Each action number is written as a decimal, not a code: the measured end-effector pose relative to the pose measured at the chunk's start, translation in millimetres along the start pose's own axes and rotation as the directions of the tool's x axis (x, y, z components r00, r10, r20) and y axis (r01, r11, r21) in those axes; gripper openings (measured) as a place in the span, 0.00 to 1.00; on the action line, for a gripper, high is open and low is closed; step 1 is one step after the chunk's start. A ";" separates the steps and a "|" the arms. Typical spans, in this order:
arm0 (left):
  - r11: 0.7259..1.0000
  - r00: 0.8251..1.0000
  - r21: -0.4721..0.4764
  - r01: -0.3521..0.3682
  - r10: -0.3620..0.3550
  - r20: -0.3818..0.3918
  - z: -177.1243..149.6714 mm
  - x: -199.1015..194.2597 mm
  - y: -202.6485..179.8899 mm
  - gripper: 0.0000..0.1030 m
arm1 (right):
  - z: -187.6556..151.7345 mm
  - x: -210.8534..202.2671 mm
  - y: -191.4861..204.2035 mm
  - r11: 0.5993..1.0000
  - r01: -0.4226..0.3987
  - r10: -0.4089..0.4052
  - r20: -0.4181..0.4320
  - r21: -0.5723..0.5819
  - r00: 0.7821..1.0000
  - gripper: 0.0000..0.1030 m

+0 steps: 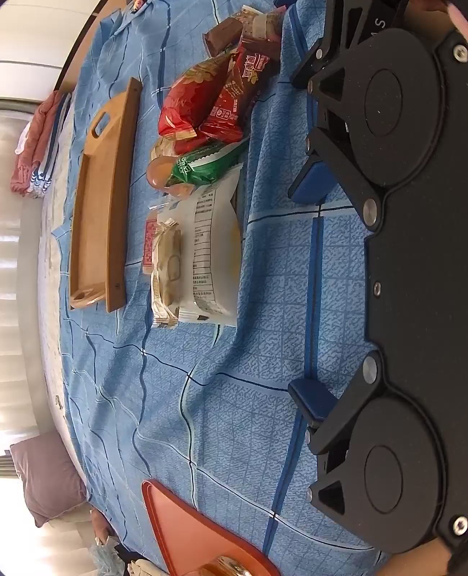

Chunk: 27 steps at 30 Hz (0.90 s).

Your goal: Organize snacks

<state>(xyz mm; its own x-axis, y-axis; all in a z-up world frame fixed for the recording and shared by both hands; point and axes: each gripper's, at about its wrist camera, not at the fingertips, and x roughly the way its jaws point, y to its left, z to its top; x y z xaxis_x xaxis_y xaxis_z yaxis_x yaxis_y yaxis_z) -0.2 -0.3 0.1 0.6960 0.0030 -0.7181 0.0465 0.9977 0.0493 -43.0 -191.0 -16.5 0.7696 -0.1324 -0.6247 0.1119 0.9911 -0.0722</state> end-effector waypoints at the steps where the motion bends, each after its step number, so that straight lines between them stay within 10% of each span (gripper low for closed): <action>1: 1.000 1.000 -0.001 0.002 -0.002 -0.001 -0.1 -0.3 -0.4 1.00 | 0.3 -0.3 0.0 1.000 0.000 0.000 0.001 0.001 1.000 1.00; 27: 1.000 1.000 -0.008 0.026 -0.026 -0.012 0.9 -0.2 4.2 1.00 | -0.8 0.0 0.7 1.000 0.004 -0.004 0.002 -0.006 1.000 1.00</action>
<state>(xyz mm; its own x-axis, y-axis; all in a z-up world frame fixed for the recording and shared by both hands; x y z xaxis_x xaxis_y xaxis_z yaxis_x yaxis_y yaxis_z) 0.5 3.9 1.1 0.6856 -0.0225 -0.7276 0.0591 0.9979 0.0249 -43.5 -190.3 -17.2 0.7702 -0.1361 -0.6231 0.1111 0.9907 -0.0790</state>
